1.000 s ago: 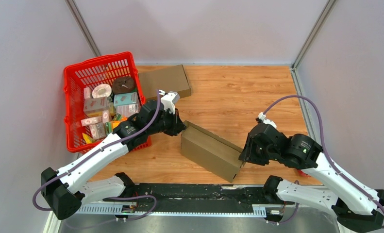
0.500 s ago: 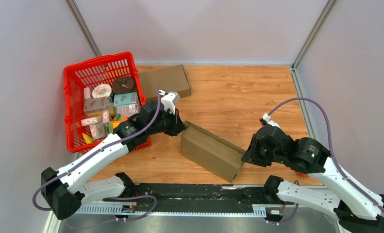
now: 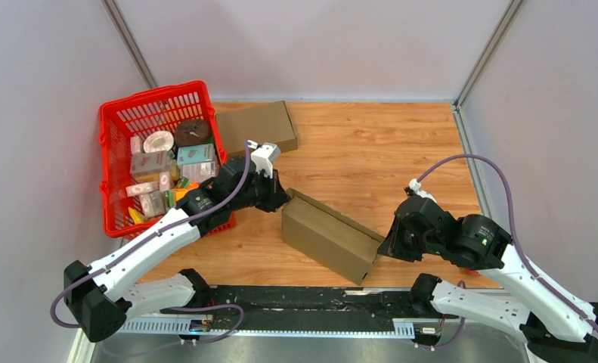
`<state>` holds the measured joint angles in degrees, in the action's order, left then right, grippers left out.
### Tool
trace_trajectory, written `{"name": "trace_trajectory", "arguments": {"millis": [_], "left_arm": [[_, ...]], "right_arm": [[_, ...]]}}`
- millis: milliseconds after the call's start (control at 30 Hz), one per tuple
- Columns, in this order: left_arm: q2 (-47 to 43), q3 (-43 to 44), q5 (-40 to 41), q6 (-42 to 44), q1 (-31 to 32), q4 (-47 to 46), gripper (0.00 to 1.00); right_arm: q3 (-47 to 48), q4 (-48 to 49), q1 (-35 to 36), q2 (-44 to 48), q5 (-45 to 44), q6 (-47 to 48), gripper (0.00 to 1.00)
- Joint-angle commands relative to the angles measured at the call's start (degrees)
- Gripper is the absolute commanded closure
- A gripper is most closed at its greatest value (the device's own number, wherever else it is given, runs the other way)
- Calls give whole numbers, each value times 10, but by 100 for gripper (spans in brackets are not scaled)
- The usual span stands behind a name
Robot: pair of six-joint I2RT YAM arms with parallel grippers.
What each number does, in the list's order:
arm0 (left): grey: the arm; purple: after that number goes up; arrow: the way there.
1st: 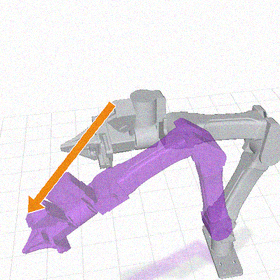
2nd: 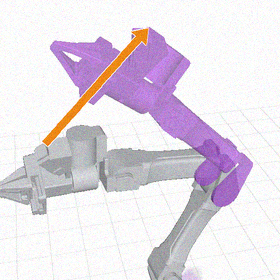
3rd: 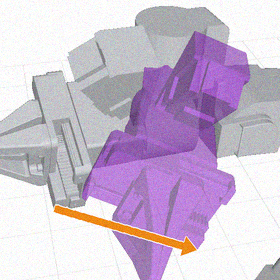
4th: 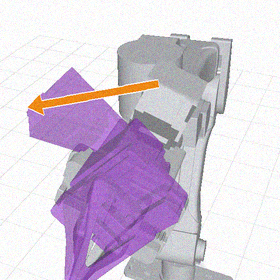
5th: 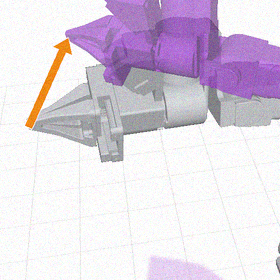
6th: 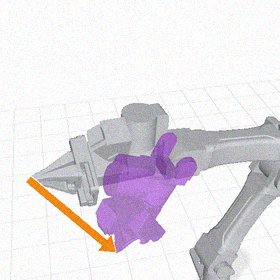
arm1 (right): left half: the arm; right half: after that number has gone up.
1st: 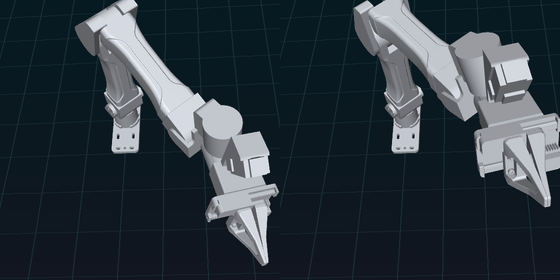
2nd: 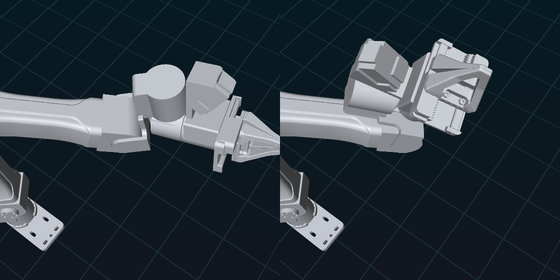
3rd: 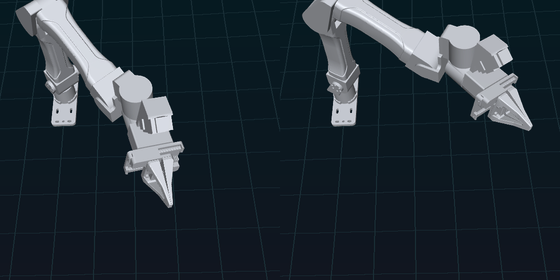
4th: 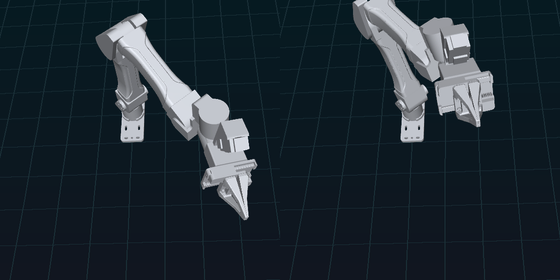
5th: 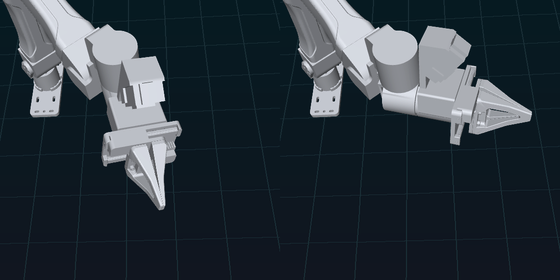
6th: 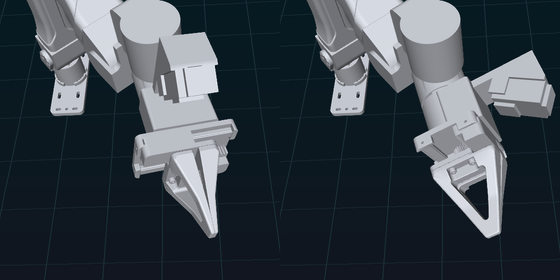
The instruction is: Fold the paper box
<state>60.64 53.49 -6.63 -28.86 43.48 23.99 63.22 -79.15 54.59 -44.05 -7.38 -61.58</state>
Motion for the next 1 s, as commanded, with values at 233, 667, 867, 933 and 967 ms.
{"name": "trace_trajectory", "arguments": {"millis": [233,667,867,933,967], "left_arm": [[5,-23,-10,-6,10,40,100],[-4,-30,-3,-18,9,38,100],[-18,-52,2,-44,11,16,100],[-25,-57,7,-48,13,13,100],[-27,-58,10,-49,14,13,100]], "right_arm": [[16,-43,0,5,-13,-40,99],[-6,-77,0,-20,-14,-58,97],[-23,-104,25,-23,-59,-111,98],[-21,-101,42,-21,-73,-149,98],[-21,-100,52,-22,-90,-161,98]]}}
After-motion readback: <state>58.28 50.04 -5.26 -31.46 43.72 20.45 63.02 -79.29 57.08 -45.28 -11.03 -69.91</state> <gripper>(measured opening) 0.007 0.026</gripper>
